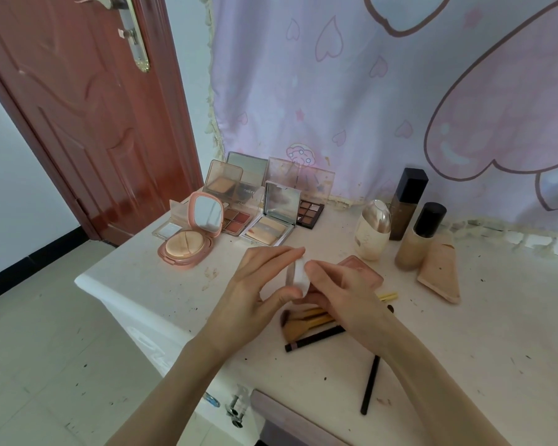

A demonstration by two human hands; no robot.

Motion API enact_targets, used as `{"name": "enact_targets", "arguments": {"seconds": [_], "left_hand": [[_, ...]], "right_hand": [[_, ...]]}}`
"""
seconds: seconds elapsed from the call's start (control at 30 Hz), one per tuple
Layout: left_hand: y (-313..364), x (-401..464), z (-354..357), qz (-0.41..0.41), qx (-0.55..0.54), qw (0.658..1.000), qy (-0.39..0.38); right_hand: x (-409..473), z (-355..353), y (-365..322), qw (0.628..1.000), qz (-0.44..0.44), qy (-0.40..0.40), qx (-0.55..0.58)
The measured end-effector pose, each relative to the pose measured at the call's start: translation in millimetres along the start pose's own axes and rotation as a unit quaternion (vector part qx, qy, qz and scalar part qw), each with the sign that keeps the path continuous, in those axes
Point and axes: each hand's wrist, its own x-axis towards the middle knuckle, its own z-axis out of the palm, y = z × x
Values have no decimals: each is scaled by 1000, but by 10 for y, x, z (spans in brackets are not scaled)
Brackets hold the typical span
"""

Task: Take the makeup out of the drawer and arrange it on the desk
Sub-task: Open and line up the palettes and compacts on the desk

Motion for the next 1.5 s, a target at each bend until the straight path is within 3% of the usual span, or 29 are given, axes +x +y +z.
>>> {"name": "enact_targets", "arguments": {"seconds": [0.13, 0.4, 0.57, 0.7, 1.0, 1.27, 1.4, 1.5], "left_hand": [[2, -20, 28, 19, 20, 999, -28], [13, -41, 97, 13, 127, 991, -39], [-47, -21, 91, -26, 48, 998, -45], [-69, -17, 63, -49, 17, 999, -2], [-43, -21, 44, 54, 59, 996, -42], [-47, -47, 2, -71, -37, 996, 45], [-129, -47, -38, -173, -108, 972, 115], [-236, -120, -112, -219, -99, 961, 140]], "right_hand": [[37, -29, 8, 998, 7, 11, 59], [68, 56, 33, 998, 11, 10, 66], [74, 86, 27, 999, -7, 31, 21], [70, 114, -1, 998, -3, 35, 50], [46, 1, 0, 994, 41, 58, 89], [27, -8, -33, 991, 12, 73, 113], [23, -25, -62, 978, 10, 104, 182], [61, -16, -70, 982, 11, 101, 160]]}}
